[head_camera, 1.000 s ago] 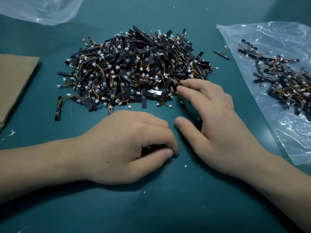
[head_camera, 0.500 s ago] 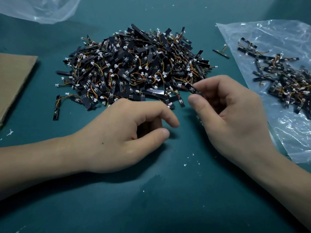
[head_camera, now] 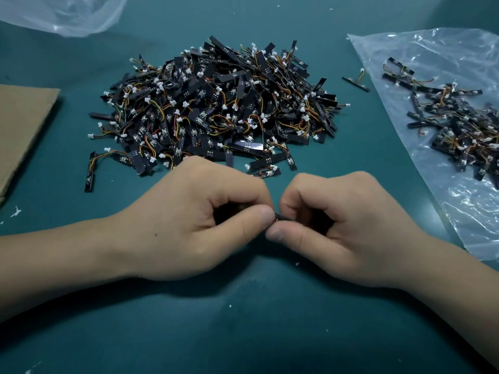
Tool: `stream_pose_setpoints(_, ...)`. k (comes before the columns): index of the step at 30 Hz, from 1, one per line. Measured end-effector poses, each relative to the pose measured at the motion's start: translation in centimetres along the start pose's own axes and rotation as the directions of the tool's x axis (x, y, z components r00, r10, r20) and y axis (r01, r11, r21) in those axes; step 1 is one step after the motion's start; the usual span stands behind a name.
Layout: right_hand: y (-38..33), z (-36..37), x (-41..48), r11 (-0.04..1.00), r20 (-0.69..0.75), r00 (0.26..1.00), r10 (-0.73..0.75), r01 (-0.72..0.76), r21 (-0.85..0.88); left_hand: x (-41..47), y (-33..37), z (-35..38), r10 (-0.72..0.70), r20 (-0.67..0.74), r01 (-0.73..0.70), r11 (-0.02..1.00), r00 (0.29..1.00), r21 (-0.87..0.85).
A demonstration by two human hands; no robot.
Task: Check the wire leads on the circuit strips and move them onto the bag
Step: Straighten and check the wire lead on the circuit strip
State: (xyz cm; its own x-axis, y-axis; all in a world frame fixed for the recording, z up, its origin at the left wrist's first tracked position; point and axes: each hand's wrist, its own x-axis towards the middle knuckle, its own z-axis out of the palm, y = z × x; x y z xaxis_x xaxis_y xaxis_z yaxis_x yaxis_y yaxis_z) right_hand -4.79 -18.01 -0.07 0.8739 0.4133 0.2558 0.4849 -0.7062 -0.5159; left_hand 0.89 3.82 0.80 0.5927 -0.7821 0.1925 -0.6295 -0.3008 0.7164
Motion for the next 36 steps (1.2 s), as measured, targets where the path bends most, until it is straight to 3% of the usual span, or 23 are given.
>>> stream_pose_setpoints(8, 0.3, -0.5, 0.0, 1.0, 0.165, 0.986, 0.001, -0.002, 0.003, -0.1, 0.7, 0.4, -0.099, -0.049, 0.098, 0.995, 0.994, -0.032)
stream_pose_setpoints(27, 0.3, -0.4, -0.3, 0.992, 0.129, 0.988, -0.089, 0.076, 0.1, -0.2, 1.9, 0.5, -0.118, -0.041, 0.114, 0.989, 0.992, -0.098)
stream_pose_setpoints(32, -0.4, 0.2, -0.4, 0.993, 0.084, 0.996, -0.001, -0.009, 0.119, -0.2, 1.8, 0.4, -0.156, -0.015, 0.154, 0.984, 0.988, -0.088)
stream_pose_setpoints(36, -0.4, 0.2, -0.1, 0.992, 0.129, 0.992, 0.009, -0.025, 0.123, -0.3, 1.8, 0.4, -0.139, 0.016, 0.139, 0.989, 0.99, -0.042)
